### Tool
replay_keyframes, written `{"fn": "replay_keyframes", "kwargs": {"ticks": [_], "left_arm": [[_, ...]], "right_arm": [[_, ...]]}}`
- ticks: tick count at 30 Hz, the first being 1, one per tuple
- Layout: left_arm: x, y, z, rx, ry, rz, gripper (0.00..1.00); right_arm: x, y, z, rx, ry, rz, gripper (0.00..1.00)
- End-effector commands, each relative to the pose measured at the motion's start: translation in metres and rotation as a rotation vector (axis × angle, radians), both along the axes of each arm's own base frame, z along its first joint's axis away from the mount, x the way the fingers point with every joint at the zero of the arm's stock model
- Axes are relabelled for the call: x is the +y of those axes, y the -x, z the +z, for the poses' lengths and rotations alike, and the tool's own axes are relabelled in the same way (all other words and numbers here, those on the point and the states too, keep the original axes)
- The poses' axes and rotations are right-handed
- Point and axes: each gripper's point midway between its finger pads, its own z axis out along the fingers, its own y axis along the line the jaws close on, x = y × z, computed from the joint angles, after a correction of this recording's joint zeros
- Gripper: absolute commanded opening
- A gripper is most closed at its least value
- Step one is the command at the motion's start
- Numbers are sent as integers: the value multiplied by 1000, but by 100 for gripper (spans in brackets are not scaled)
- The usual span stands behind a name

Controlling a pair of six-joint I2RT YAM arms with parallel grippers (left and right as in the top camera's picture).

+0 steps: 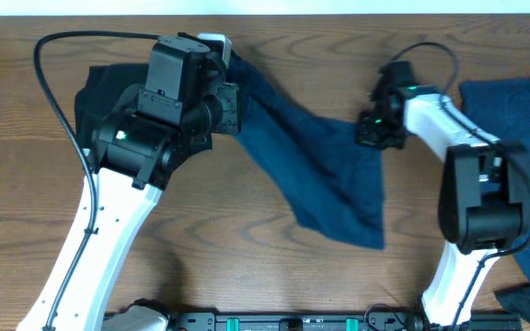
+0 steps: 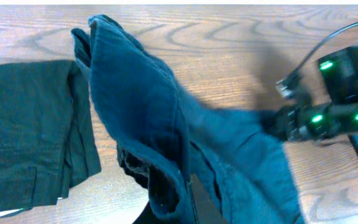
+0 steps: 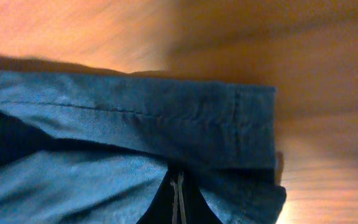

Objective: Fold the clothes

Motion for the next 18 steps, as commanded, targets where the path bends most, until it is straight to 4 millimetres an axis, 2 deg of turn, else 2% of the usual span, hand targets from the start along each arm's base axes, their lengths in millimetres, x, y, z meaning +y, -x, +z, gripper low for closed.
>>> {"fn": "replay_keyframes", "kwargs": {"ticks": [1, 4, 8, 14, 18], "left_arm": [[0, -9, -11, 26, -24, 4, 6], [-1, -12, -33, 94, -51, 3, 6], [-2, -14, -68, 203, -94, 2, 6], [0, -5, -128, 420, -159, 28, 6], [7, 12, -167, 599, -216, 59, 6]], "right_arm": [[-65, 8, -31, 66, 189, -25, 1], [-85, -3, -23, 33, 185, -33, 1], [-94, -14, -15, -5, 139, -33, 1], [-86, -16, -13, -11, 95, -26, 1], [-81, -15, -13, -7, 95, -14, 1]]}}
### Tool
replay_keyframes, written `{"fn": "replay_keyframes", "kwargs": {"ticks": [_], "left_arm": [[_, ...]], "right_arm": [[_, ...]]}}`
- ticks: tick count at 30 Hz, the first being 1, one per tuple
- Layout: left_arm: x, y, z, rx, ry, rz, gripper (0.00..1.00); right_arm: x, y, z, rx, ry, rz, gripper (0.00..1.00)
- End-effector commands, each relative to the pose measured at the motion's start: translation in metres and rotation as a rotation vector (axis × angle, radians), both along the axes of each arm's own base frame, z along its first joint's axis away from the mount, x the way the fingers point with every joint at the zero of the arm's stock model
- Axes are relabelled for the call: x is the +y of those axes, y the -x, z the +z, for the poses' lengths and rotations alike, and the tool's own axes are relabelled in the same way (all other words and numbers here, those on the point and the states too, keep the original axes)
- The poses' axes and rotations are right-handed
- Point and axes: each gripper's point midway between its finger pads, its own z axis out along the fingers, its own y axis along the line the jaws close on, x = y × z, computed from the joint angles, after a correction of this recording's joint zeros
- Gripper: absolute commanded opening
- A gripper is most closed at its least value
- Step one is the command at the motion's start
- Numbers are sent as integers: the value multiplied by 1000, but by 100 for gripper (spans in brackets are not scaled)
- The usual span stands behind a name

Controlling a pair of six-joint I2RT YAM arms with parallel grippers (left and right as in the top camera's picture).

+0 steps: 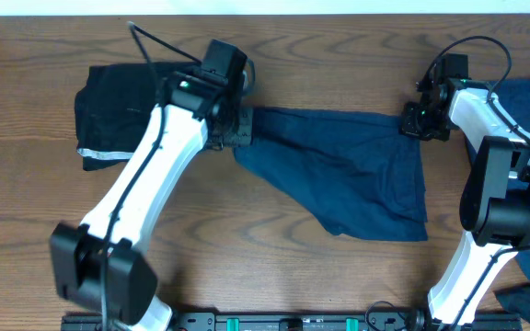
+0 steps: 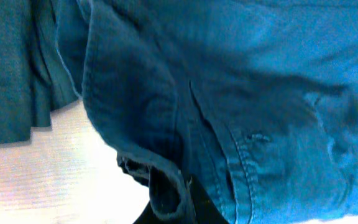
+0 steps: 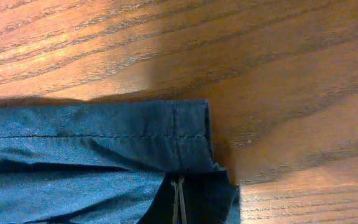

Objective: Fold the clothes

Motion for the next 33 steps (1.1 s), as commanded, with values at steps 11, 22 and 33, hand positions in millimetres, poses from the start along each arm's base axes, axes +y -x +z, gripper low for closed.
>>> {"fn": "replay_keyframes", "kwargs": {"ticks": [11, 22, 33], "left_arm": [[26, 62, -40, 382, -154, 56, 62], [26, 57, -13, 307, -120, 61, 47], [-1, -12, -13, 10, -27, -57, 66]], "right_arm": [[6, 6, -16, 47, 12, 34, 1], [26, 5, 58, 119, -105, 109, 13], [23, 11, 80, 156, -87, 105, 35]]}}
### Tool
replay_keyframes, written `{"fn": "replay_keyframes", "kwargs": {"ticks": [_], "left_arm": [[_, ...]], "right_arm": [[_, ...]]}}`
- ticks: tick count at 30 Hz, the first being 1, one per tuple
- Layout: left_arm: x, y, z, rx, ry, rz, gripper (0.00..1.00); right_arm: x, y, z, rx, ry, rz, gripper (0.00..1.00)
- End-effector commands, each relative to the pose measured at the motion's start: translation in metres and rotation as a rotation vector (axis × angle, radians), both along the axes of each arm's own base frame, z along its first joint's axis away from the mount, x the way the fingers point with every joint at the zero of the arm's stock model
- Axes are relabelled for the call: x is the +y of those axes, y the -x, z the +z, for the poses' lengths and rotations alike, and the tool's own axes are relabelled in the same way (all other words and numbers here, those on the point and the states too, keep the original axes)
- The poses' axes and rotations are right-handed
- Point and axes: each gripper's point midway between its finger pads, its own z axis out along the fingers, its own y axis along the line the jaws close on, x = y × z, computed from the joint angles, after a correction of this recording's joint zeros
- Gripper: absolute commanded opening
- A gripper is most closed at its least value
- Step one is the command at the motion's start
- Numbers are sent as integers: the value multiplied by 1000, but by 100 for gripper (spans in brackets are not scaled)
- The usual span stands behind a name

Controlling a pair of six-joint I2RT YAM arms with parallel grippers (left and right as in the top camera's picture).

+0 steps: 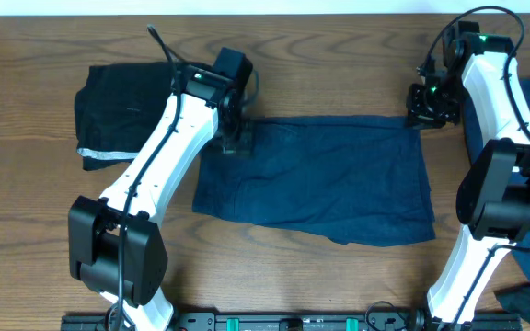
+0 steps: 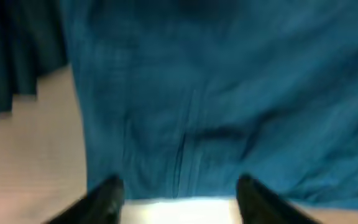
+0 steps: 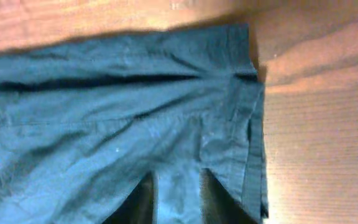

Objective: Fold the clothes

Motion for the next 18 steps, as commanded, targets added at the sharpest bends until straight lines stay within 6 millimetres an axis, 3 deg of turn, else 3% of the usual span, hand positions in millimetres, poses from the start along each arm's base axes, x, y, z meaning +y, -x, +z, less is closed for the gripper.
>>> {"fn": "replay_keyframes", "kwargs": {"ticks": [1, 2, 10, 14, 18], "left_arm": [[-1, -14, 8, -74, 9, -48, 66], [-2, -17, 8, -84, 13, -46, 66], [4, -16, 7, -73, 0, -36, 67], [5, -15, 7, -68, -1, -35, 67], [5, -15, 7, -69, -1, -36, 68]], "right_arm": [[-2, -6, 0, -28, 32, 18, 45], [-7, -8, -1, -38, 58, 17, 49], [-23, -31, -2, -127, 134, 4, 57], [-31, -23, -14, -100, 132, -14, 53], [-42, -9, -39, -62, 129, -40, 49]]}}
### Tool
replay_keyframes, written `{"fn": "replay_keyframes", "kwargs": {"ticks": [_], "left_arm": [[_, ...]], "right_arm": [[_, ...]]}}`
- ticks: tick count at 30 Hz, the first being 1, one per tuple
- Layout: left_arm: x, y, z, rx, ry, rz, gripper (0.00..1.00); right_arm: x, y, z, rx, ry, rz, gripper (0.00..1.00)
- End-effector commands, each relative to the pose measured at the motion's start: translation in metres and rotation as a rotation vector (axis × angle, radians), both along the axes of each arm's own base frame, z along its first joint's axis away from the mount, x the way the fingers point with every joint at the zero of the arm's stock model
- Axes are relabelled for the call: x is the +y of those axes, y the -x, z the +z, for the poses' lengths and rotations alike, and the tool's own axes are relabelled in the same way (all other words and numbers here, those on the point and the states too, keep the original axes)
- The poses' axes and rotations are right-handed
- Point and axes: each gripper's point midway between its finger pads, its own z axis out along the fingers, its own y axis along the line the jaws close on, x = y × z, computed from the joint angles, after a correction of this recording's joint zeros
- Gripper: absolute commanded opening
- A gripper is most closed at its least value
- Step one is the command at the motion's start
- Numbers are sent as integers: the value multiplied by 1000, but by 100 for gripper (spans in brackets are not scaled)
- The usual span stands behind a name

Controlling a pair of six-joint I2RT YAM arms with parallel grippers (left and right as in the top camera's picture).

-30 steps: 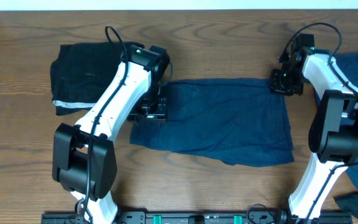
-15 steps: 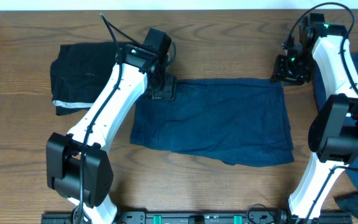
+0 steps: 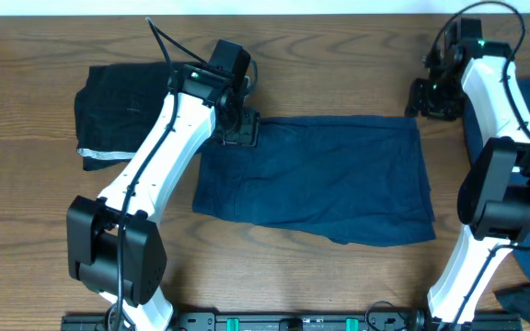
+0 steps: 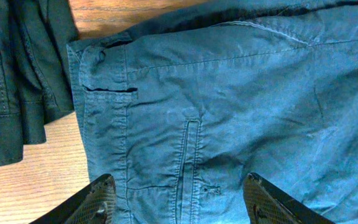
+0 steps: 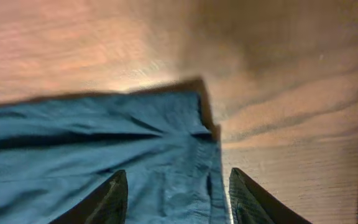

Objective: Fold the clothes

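A blue pair of shorts point(image 3: 316, 175) lies spread flat on the wooden table point(image 3: 274, 55), its waistband to the left and its far edge straight. My left gripper point(image 3: 239, 131) hovers open over the garment's far left corner, by the waistband and pocket point(image 4: 191, 155). Over the far right corner my right gripper point(image 3: 429, 99) is open too, the hem corner point(image 5: 197, 124) showing between its fingers. Neither holds any cloth.
A folded black garment point(image 3: 118, 101) lies at the far left, close beside the shorts' waistband. More blue cloth is piled at the right edge, beyond the right arm. The table's far edge runs along the top.
Both grippers have lifted a little off the shorts and stand wider open. The right one has shifted slightly toward the far edge. The shorts lie as before.
At first both grippers were shut on the shorts' far corners, the cloth hanging in a sagging diagonal. Then they held it stretched wider apart. By 0.6 s ago the shorts lay flat and both grippers had let go; now they hover open above the corners.
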Motion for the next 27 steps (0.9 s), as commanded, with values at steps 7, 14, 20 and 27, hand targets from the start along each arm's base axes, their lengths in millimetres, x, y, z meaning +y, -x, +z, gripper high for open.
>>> {"fn": "replay_keyframes", "kwargs": {"ticks": [7, 14, 20, 27], "left_arm": [[4, -1, 5, -15, -11, -5, 68], [4, -1, 5, -15, -11, -4, 68], [4, -1, 5, -14, -11, -4, 68], [4, -1, 5, -14, -11, -4, 68]], "right_arm": [[-1, -6, -44, -113, -113, 64, 47], [12, -10, -53, -171, -170, 122, 44], [19, -9, -55, -183, -195, 147, 44], [20, -7, -55, -179, -197, 169, 27]]}}
